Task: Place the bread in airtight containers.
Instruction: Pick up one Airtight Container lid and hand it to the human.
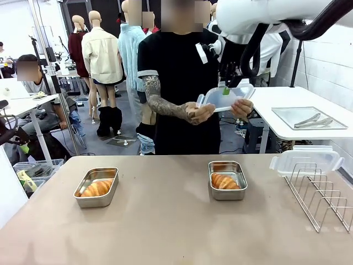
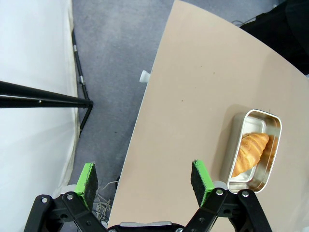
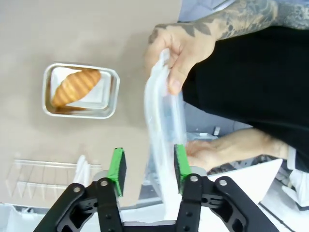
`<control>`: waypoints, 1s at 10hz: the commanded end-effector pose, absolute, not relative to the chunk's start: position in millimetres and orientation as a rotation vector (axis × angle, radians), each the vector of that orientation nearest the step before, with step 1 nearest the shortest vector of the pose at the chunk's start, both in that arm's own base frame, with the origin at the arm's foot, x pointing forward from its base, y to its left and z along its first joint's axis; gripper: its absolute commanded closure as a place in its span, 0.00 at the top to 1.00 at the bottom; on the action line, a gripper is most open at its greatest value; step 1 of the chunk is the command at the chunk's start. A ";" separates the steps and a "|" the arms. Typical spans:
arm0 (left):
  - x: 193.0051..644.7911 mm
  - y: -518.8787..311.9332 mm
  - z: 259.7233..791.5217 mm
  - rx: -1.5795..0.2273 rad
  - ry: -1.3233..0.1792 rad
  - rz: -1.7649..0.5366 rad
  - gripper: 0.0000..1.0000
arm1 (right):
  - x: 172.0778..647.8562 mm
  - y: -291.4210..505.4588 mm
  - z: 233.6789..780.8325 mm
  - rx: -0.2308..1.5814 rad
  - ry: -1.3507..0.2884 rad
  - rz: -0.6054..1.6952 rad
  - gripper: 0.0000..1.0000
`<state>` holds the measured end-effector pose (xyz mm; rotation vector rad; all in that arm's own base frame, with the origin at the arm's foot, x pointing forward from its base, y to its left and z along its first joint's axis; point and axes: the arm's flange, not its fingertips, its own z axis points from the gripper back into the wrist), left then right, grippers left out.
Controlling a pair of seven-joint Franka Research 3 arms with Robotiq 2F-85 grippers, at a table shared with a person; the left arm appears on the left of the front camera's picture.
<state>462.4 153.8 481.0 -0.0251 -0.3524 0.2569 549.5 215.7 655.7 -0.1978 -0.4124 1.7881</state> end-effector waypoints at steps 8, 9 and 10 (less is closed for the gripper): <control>459.1 155.0 481.0 -0.002 -0.354 0.259 1.00 | 470.3 23.5 615.0 -0.086 -0.288 1.408 1.00; 459.1 155.0 481.0 -0.002 -0.354 0.259 1.00 | 483.9 4.1 600.8 -0.052 -0.278 1.397 1.00; 459.1 155.0 481.0 -0.002 -0.354 0.259 1.00 | 495.5 -10.5 588.0 -0.031 -0.257 1.375 1.00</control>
